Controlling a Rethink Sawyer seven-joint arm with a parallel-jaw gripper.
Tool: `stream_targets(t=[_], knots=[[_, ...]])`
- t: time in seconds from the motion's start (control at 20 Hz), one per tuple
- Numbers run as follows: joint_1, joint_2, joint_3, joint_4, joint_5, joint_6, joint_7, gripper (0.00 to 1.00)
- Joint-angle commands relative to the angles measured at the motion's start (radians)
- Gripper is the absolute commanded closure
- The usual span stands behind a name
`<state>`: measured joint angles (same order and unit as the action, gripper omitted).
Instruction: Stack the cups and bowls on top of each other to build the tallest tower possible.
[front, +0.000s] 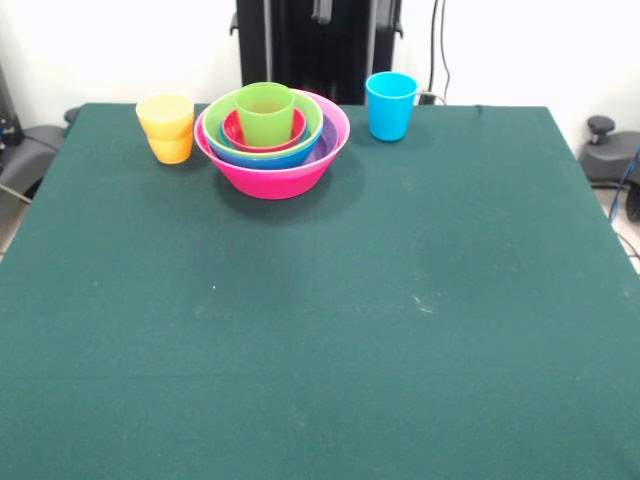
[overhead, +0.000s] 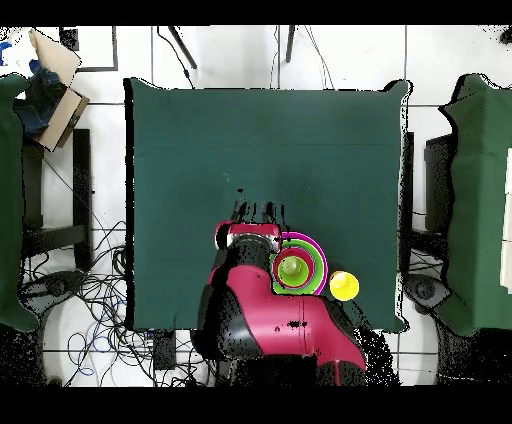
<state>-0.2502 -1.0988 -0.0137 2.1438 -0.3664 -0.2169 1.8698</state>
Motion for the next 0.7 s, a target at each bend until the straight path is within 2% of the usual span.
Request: stream_targets(t=[0.05, 0.25, 0.55, 0.6, 0.7], knots=[[0.072, 0.193, -0.115, 0.075, -0.055, -0.171, 0.092, 0.0], [0.118, 0.278, -0.175, 0.056, -0.021, -0.265, 0.08, 0.0], [0.149, 0.342, -0.21, 0.036, -0.015, -0.334, 0.082, 0.0], [0.156, 0.34, -0.216, 0.036, -0.016, -0.323, 0.078, 0.0], [0.154, 0.275, -0.209, 0.059, -0.042, -0.206, 0.073, 0.0]])
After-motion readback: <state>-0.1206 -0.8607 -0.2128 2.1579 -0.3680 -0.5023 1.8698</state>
